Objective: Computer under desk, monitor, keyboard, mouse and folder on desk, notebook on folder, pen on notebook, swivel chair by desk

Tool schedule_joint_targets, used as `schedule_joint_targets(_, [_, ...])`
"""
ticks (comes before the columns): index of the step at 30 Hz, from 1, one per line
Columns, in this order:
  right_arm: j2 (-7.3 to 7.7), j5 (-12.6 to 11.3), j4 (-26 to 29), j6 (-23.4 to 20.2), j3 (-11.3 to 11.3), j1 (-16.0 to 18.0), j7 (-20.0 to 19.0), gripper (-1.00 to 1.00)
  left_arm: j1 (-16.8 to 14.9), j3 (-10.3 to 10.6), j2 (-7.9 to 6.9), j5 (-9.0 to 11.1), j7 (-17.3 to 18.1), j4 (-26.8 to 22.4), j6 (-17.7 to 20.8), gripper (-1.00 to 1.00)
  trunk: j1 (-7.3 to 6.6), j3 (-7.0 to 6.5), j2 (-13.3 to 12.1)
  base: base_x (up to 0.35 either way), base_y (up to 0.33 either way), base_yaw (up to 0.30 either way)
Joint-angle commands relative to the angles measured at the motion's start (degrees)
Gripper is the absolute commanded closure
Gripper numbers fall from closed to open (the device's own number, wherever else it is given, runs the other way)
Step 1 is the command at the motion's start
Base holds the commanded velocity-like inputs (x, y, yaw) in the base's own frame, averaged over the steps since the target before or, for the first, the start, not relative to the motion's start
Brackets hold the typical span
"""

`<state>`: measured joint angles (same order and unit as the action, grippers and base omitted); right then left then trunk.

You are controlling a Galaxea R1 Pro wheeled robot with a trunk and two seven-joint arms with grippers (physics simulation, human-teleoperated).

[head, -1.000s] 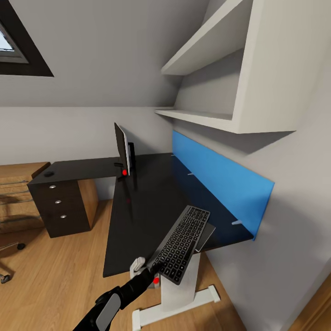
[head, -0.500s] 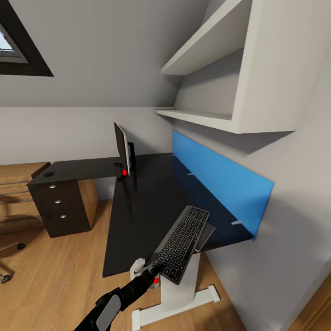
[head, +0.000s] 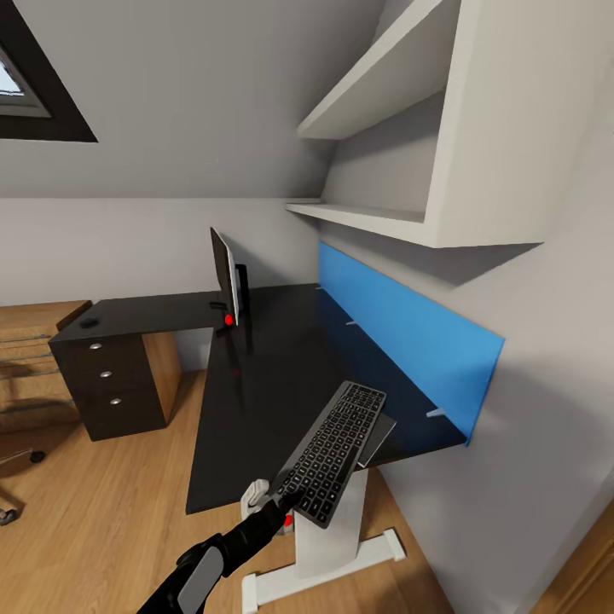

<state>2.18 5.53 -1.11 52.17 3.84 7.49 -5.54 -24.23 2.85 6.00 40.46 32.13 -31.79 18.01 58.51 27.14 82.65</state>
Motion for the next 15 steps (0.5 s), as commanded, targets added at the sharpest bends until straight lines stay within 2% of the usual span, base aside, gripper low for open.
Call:
schedule_joint_targets(1, [0.02,0.54,-0.12,0.22,0.46,0.06,-0.08,-1.00,-0.03,0.05,-0.01,0.60,-0.02,-0.02,0.53,-1.00,0.00,0.06,0.03,0.000,-0.004,0.000])
schedule_joint_targets(15, [0.02,0.54,-0.12,0.26,0.46,0.06,-0.08,-1.00,-0.03,0.05,-0.02,0.63,0.01,-0.02,0.53,-1.00,0.00,0.06,0.03,0.000,-0.061,0.000])
